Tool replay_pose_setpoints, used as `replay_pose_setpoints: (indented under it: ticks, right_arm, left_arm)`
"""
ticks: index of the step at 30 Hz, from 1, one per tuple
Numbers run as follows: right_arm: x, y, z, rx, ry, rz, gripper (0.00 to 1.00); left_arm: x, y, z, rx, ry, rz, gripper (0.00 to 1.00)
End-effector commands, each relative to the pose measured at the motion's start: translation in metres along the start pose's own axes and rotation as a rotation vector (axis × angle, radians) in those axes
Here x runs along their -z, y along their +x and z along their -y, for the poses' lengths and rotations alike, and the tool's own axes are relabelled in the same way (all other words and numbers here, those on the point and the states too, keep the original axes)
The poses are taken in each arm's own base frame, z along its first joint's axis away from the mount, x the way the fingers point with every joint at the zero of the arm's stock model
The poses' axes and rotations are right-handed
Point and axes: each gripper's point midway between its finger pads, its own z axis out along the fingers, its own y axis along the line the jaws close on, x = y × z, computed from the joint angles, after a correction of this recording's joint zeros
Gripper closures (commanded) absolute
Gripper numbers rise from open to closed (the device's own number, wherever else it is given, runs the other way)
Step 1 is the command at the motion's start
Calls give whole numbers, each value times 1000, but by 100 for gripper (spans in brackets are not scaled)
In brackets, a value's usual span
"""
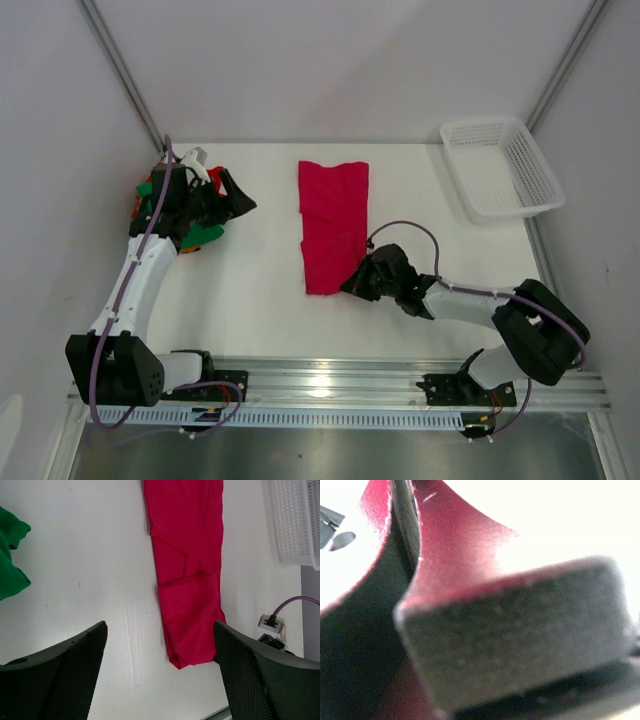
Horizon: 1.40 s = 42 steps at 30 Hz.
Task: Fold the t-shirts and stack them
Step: Grab one side of the 2/3 rectangular tshirt with both arms
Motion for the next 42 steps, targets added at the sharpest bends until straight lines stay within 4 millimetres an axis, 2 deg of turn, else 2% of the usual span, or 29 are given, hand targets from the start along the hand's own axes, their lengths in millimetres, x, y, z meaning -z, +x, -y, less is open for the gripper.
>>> replay_pose_setpoints:
  ticks: [1, 6, 10, 19, 21, 22, 23, 24, 25, 26, 27, 29, 31, 32, 34, 35, 36, 42]
  right_arm:
    - [22, 11, -7, 59, 16, -23, 100]
    - [40, 29, -3, 60, 40, -59, 100]
    - [51, 44, 9, 59, 88, -88, 100]
    - [60, 54, 14, 43, 123, -108, 100]
    - [61, 54, 16, 48, 132, -111, 100]
    - [60, 54, 17, 44, 134, -111, 100]
    - [58, 54, 16, 44, 129, -110, 100]
    - [56, 55, 17, 44, 135, -117, 100]
    - [49, 55, 15, 43, 134, -124, 100]
    - [49, 55, 15, 43, 134, -124, 100]
    - [47, 57, 16, 42, 137, -133, 100]
    - [44, 58, 13, 37, 127, -138, 100]
    - [40, 59, 12, 33, 126, -145, 100]
    - [39, 59, 11, 31, 124, -146, 100]
    - [36, 61, 10, 32, 122, -153, 100]
    - [35, 61, 10, 34, 122, -157, 100]
    - [34, 62, 8, 35, 118, -161, 100]
    - [29, 66, 8, 44, 113, -188, 100]
  left_arm:
    - [5, -16, 15, -30, 53, 44, 12]
    - [-1, -21, 19, -18, 71, 31, 12]
    - [-4, -24, 22, -10, 90, 23, 12]
    - [-4, -30, 29, -18, 118, 22, 12]
    - [-4, -25, 34, 12, 142, -8, 13]
    - [-7, -17, 35, 39, 149, -42, 14]
    - [-10, -1, 35, 93, 156, -95, 14]
    - [-9, 13, 44, 121, 202, -148, 15]
    - [-9, 78, 56, 170, 252, -293, 15]
    - [-9, 79, 56, 170, 252, -294, 15]
    - [-11, 107, 56, 204, 256, -359, 15]
    - [-2, 121, 67, 227, 286, -376, 15]
    - [1, 152, 68, 286, 290, -413, 14]
    - [10, 151, 74, 283, 315, -378, 14]
    - [9, 176, 65, 347, 283, -381, 14]
    - [15, 175, 68, 350, 305, -349, 14]
    - [13, 191, 58, 386, 272, -358, 14]
    - [25, 203, 45, 401, 228, -272, 13]
